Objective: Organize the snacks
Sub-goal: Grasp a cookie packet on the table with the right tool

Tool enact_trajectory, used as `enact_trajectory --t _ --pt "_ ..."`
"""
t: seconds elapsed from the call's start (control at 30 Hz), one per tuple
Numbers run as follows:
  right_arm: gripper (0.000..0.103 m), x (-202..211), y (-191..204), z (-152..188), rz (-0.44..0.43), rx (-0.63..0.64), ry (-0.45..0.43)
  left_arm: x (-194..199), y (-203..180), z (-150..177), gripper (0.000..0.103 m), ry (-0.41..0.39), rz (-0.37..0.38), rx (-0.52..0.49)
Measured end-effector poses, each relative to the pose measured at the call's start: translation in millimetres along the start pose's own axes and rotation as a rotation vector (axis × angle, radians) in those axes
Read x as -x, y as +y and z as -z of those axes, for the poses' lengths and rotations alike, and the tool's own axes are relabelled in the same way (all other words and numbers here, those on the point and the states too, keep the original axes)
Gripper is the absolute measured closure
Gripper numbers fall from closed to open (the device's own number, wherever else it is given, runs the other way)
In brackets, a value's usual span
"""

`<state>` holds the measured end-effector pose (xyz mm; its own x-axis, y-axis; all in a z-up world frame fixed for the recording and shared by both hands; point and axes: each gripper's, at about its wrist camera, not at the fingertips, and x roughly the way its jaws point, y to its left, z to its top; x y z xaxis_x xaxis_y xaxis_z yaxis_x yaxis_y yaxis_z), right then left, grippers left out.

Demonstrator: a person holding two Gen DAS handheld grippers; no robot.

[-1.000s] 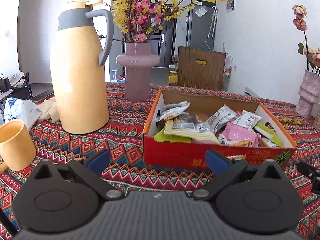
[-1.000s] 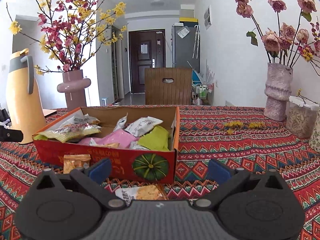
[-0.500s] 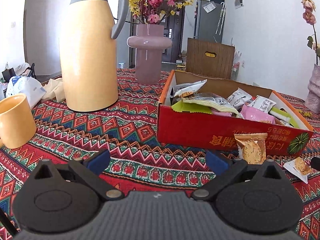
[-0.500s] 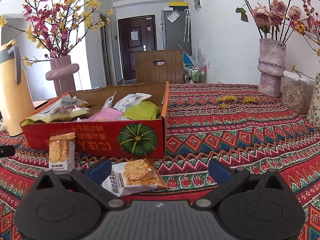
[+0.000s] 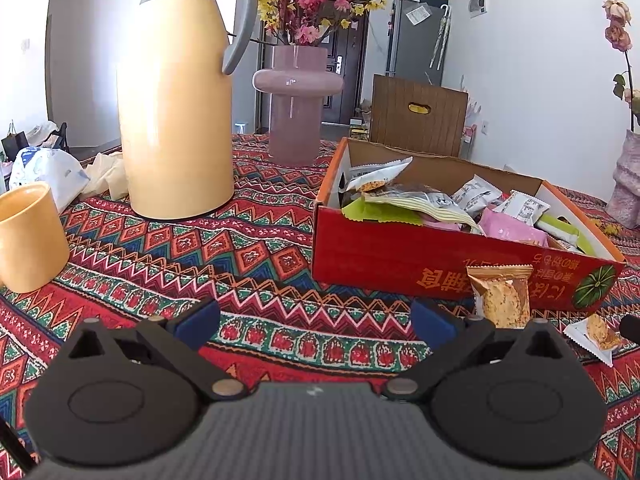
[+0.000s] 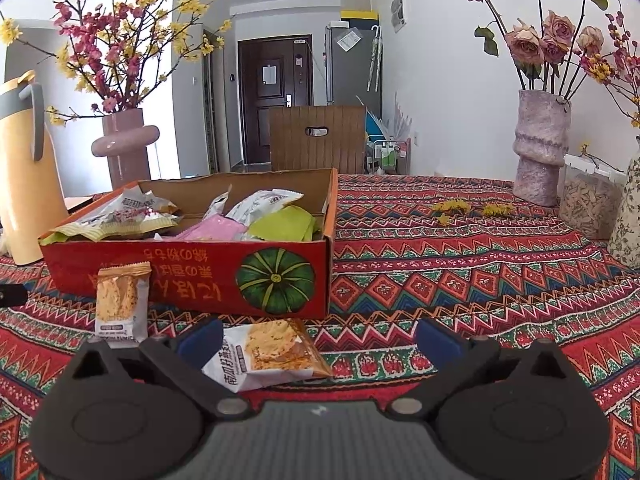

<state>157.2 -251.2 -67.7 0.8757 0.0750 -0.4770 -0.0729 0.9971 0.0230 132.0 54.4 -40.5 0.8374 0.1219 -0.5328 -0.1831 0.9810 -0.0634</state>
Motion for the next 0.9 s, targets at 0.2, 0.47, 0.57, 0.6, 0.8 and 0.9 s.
enact_trajectory --t 0.2,0.47,0.57,0.6,0.8,0.9 --pt "0.0 2 4 1 -0.005 0.021 -0.007 0 0 0 0.0 -0.002 -0.001 0.0" --pt "0.0 0 5 2 -0.02 0.028 0.007 1 2 0 0.0 -0.001 -0.002 0.006" --pt "0.0 -1 5 1 -0.023 0.022 0.015 1 3 0 0.0 -0.002 0.0 0.011" --pt "0.0 -1 4 1 -0.026 0.018 0.02 1 3 0 0.0 -0.002 0.001 0.014" --pt "0.0 -8 2 -8 -0.034 0.037 0.071 1 4 -1 0.0 0.001 0.003 0.018" --pt "0.0 -19 5 -11 -0.041 0.077 0.124 1 5 -1 0.0 0.004 0.003 0.02"
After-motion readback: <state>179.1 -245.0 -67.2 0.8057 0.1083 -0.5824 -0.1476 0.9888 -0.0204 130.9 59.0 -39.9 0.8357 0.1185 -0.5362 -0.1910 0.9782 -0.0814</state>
